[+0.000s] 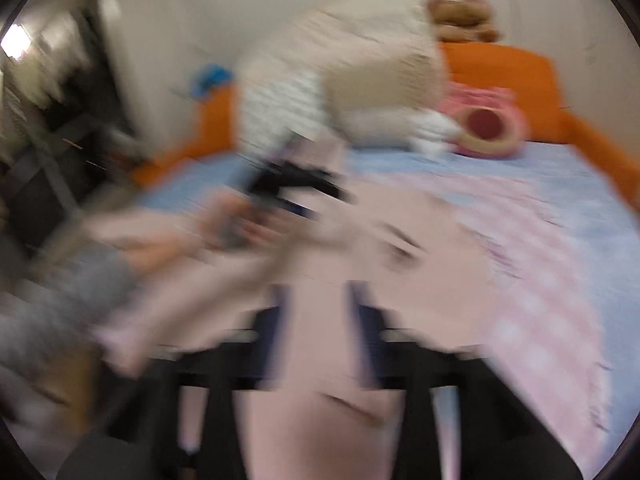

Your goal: Fold large clothes

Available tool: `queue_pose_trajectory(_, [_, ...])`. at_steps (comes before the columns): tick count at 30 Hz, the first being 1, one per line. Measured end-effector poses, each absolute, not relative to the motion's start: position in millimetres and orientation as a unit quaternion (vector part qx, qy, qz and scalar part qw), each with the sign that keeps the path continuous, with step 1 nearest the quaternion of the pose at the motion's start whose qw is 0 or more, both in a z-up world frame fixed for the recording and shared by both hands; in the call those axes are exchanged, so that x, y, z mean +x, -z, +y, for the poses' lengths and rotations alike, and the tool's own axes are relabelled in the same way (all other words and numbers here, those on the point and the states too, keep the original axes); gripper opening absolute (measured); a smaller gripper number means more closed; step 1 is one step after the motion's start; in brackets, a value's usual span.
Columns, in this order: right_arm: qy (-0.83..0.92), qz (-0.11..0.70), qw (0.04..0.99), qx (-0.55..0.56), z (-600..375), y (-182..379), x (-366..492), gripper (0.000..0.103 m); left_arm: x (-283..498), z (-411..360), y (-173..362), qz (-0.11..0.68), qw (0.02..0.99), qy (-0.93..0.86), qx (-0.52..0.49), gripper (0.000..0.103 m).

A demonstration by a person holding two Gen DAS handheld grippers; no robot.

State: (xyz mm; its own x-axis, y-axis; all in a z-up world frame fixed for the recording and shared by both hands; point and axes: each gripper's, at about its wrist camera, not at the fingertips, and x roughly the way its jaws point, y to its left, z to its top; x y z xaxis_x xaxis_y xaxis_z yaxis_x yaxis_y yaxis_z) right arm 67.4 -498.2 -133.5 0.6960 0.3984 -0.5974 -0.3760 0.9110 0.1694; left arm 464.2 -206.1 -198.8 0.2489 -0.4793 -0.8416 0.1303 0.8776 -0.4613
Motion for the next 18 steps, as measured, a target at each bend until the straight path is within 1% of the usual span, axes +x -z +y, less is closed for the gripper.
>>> queue_pose_trajectory(1, [-0.171,0.337,0.926,-0.006,-493.5,155.3,64.1,0.072,461.1,-205.1,204.6,0.581,0.775,0.197,-0.149,0.100])
queue_pose_trajectory(3, [-0.154,0.357,0.921,-0.014,-488.3,186.5,59.9,0.070,455.9,-203.5,211.9,0.584,0.771,0.202,-0.156,0.100])
queue_pose_trajectory(4, [-0.152,0.373,0.915,-0.002,-486.5,206.2,56.5,0.070,452.4,-202.7,213.8,0.584,0.769,0.206,-0.160,0.100])
queue_pose_trajectory(6, [-0.154,0.388,0.908,0.037,-489.3,227.3,51.8,0.070,446.9,-204.2,213.3,0.578,0.769,0.216,-0.169,0.100])
queue_pose_trajectory(10, [-0.204,0.394,0.879,0.177,-490.6,249.7,36.0,0.071,441.5,-209.4,206.7,0.561,0.779,0.228,-0.163,0.100])
queue_pose_trajectory(13, [-0.185,0.392,0.879,0.199,-484.6,257.5,50.3,0.070,440.0,-215.7,205.9,0.560,0.783,0.226,-0.153,0.100])
queue_pose_trajectory(14, [-0.171,0.392,0.881,0.202,-482.8,259.9,51.5,0.068,439.9,-218.5,206.5,0.560,0.783,0.224,-0.151,0.100])
queue_pose_trajectory(16, [-0.144,0.395,0.882,0.213,-484.9,268.8,65.4,0.060,439.3,-222.3,205.6,0.559,0.785,0.223,-0.147,0.100])
queue_pose_trajectory(17, [-0.131,0.395,0.883,0.217,-485.9,272.9,76.4,0.050,439.3,-225.0,205.2,0.558,0.786,0.223,-0.145,0.100])
queue_pose_trajectory(18, [-0.125,0.389,0.885,0.223,-486.4,275.8,85.3,0.034,439.9,-227.7,205.3,0.558,0.786,0.224,-0.144,0.100])
